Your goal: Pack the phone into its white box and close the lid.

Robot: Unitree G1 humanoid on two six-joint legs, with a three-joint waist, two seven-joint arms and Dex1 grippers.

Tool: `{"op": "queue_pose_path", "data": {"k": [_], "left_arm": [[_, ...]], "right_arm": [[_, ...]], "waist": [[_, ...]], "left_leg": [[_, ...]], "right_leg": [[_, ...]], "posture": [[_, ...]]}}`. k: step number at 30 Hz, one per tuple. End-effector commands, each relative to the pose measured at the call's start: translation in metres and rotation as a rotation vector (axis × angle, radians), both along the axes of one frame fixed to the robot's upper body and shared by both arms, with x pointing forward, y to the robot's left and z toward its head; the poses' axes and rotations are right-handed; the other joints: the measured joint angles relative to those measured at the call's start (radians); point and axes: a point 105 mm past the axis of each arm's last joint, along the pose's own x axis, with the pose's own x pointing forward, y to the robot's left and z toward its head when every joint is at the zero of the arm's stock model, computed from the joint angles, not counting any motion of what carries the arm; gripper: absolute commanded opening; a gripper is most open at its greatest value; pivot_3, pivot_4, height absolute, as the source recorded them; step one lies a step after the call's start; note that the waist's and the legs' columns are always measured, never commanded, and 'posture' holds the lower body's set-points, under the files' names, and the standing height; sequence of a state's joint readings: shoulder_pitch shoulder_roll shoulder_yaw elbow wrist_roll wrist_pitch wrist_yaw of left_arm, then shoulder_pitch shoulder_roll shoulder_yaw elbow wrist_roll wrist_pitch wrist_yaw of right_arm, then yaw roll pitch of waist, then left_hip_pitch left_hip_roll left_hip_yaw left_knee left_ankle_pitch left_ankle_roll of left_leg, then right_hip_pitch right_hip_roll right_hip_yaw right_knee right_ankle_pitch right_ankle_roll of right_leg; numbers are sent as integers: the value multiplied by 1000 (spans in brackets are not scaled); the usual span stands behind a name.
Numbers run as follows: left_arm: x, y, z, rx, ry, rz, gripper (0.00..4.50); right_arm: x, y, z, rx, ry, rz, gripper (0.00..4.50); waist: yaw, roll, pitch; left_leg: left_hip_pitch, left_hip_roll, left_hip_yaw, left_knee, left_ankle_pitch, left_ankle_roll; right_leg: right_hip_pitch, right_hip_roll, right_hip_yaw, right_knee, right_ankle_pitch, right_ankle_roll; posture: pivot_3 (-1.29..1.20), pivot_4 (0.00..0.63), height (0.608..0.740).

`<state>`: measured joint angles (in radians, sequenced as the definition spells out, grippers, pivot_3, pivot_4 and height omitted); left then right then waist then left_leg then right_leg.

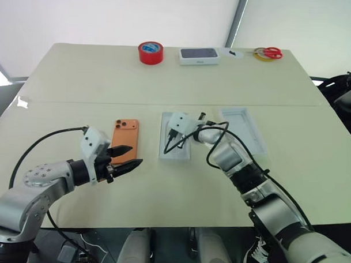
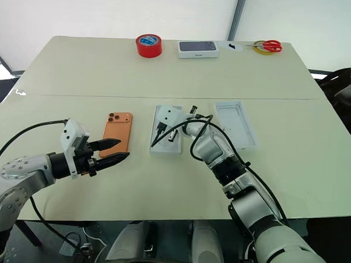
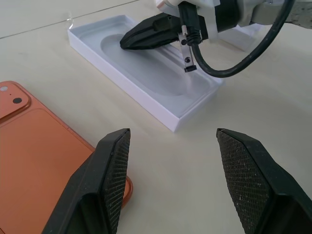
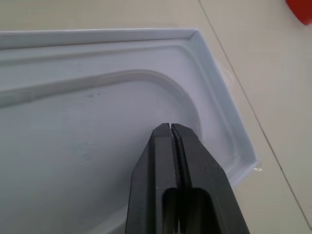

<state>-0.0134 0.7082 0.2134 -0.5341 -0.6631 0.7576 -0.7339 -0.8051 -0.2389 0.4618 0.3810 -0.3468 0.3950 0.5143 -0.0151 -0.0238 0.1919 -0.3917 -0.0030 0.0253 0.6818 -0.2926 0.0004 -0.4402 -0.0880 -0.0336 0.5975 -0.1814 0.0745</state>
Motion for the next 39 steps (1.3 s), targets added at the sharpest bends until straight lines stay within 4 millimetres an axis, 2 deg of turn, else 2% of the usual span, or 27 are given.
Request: {"op": "queue_pose_path", "data": {"k": [1,6,9,10,11,13,16,20,22,27,34,39], "left_arm": [[-3,-4,10,1,-48,-13,2943],[12,15,18,-77,-34,134,2943],[29,42,22,-170,14,323,3702],[33,49,19,-151,30,381,4237],[38,58,13,-116,56,448,4439],[45,69,6,-109,105,537,4439],[53,77,-1,-165,194,618,4439],[56,74,-14,-158,299,642,4439],[56,71,-20,-146,346,640,4439],[51,52,-24,-142,436,556,4439],[42,25,-29,-168,523,452,4439],[43,6,-28,-237,558,405,4439]], "right_arm": [[3,1,11,9,-33,9,55],[-7,10,37,89,-68,92,55],[-23,25,52,185,-10,166,0],[-33,34,52,192,19,212,0],[-42,45,51,188,39,255,0],[-52,58,45,159,67,304,0],[-56,69,31,63,97,305,0],[-60,85,14,26,176,307,0],[-59,90,7,-30,161,310,0],[-59,95,-6,-105,160,325,0],[-62,99,-6,-102,147,351,0],[-62,98,-7,-92,142,354,0]], "waist": [[0,0,0],[-1,0,0],[0,0,0],[-1,0,0],[-3,0,0],[-3,0,0],[-2,0,0],[1,-1,0],[-1,-1,0],[-2,-1,-1],[-1,-1,-1],[5,-1,-1]], "left_leg": [[0,0,0,0,0,0],[0,0,0,0,0,0],[0,0,-1,0,0,0],[0,1,-2,0,0,0],[0,1,-2,0,0,0],[1,0,-1,0,0,0],[1,0,-2,0,0,0],[0,0,-2,0,0,0],[0,0,-2,0,0,-1],[1,-1,-2,0,0,-1],[1,-1,-2,0,1,-2],[2,-2,-3,0,1,-2]], "right_leg": [[0,0,0,0,0,0],[0,0,0,0,0,0],[0,0,0,0,2,3],[0,1,-1,0,2,4],[0,1,-1,1,2,4],[0,1,-1,1,2,4],[0,1,-1,1,2,4],[0,0,-1,1,2,4],[0,0,-1,1,2,4],[0,0,-1,2,2,3],[1,0,-1,2,2,3],[2,-1,-1,1,2,3]], "posture": [[0,150,736],[0,150,736],[0,150,736],[0,150,736],[0,150,736],[0,150,736],[0,150,736],[0,150,736],[0,150,736],[0,150,736],[0,150,736],[0,150,736]]}}
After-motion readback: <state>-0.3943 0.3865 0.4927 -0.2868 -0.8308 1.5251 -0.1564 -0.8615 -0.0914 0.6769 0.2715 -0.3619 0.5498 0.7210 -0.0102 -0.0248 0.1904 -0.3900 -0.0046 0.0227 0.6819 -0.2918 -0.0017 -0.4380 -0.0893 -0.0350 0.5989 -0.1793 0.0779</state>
